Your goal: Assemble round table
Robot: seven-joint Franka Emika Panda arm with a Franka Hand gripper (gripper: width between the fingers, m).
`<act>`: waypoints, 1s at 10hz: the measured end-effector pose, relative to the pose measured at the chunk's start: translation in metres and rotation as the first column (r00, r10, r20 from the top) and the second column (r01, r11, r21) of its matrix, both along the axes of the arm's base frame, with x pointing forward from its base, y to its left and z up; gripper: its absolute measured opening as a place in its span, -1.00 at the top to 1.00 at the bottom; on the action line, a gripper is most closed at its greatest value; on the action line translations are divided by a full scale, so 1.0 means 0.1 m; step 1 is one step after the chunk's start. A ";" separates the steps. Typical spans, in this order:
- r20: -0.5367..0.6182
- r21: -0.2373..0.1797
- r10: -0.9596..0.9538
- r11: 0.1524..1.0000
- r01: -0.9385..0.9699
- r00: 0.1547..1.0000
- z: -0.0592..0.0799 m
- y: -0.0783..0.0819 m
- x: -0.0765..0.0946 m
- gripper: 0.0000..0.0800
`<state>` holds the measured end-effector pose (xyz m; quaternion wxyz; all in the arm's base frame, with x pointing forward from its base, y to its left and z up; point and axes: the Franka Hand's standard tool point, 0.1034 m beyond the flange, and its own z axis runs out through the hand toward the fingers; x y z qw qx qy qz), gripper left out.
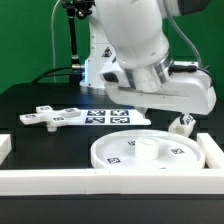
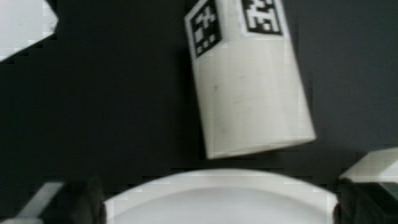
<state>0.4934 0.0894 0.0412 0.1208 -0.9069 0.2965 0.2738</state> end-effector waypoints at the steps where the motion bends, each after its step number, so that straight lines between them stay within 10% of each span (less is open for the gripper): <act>1: -0.054 0.029 0.016 0.999 -0.014 0.998 0.01 0.06 -0.01 -0.62; 7: -0.342 0.204 0.116 0.978 -0.047 0.933 -0.09 0.03 -0.13 -0.62; 10: -0.310 0.215 0.135 0.974 -0.069 0.941 -0.05 0.14 0.01 -0.62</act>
Offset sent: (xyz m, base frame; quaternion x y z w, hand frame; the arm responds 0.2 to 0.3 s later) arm 0.0000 0.0000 0.0000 0.0000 -0.1938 0.0000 0.9810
